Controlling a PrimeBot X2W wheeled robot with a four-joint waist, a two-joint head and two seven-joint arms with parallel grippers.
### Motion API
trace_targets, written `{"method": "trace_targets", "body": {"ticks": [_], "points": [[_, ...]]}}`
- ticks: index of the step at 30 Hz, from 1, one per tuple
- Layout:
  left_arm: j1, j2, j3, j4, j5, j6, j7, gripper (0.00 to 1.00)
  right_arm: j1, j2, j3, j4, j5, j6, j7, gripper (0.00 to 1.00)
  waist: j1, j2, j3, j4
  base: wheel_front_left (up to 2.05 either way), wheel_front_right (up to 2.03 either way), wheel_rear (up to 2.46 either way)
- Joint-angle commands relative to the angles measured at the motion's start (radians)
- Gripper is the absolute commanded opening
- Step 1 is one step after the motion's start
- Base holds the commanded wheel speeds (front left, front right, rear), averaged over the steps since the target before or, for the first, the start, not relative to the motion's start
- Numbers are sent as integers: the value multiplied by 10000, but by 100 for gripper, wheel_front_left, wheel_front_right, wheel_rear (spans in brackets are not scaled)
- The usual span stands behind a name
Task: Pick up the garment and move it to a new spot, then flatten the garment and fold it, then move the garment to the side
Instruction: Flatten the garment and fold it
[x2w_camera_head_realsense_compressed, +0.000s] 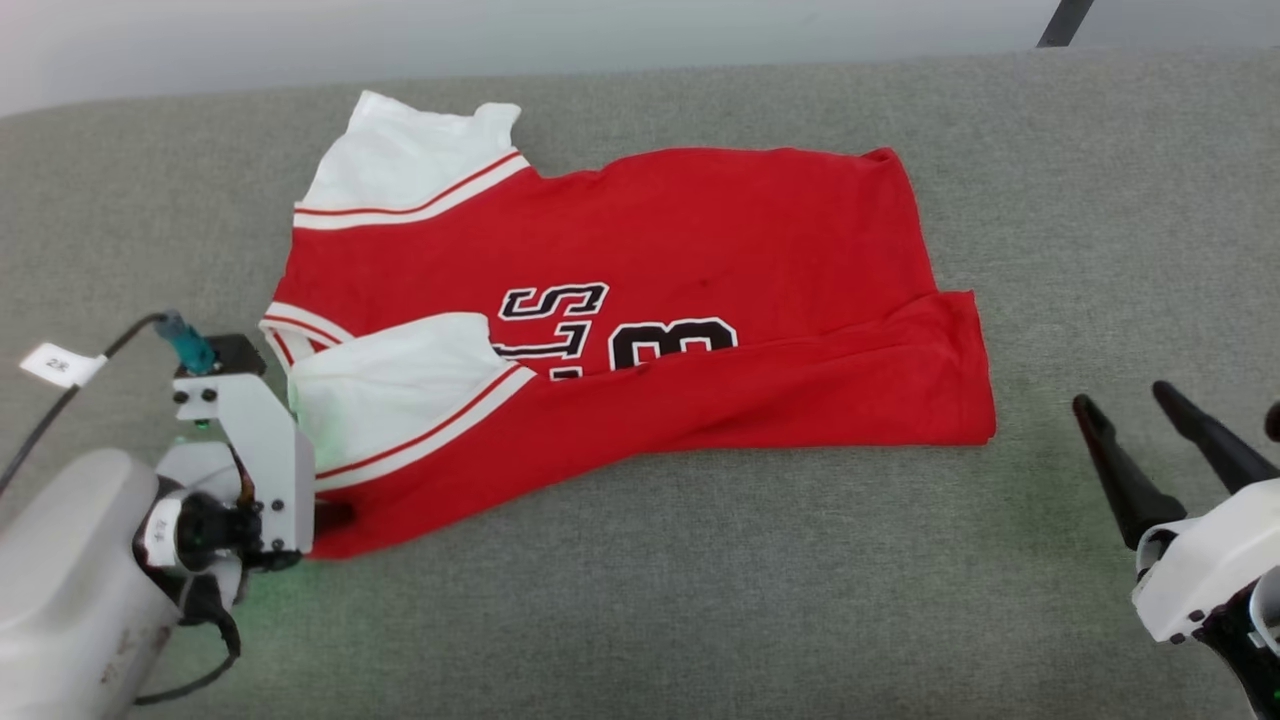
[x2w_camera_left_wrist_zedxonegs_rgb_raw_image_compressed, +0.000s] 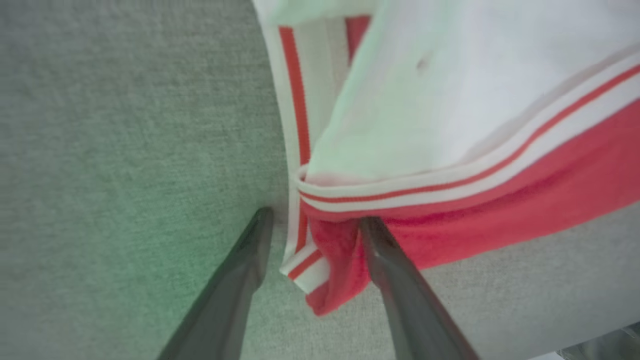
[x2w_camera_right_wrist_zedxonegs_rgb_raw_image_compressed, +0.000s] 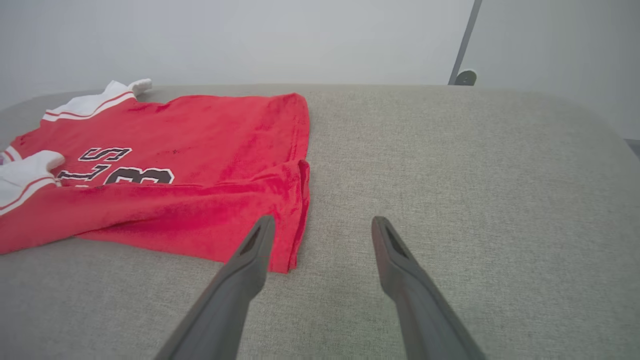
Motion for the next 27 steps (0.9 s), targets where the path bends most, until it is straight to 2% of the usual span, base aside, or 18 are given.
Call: {"method": "trace_targets", "body": {"ticks": [1, 4, 14, 27], "points": [[371, -23, -203, 553, 211, 69, -165, 0, -118, -46, 58, -23, 82, -11, 56, 100, 0, 0, 26, 22, 0, 0, 0], [129, -253, -145, 611, 188, -233, -412, 0, -202, -150, 184, -17, 250, -11, 381, 100, 0, 0, 104, 75, 0, 0, 0], [-661, -712, -206, 1175, 381, -748, -974, 0, -1073, -530, 867, 513, 472, -9, 2069, 100, 0, 0, 480, 327, 0, 0, 0], [-1398, -1449, -326, 1868, 448, -1230, -1397, 0, -2844, -699, 1850, 2655, 385, -9, 3743, 100, 0, 0, 1040, 842, 0, 0, 0]]}}
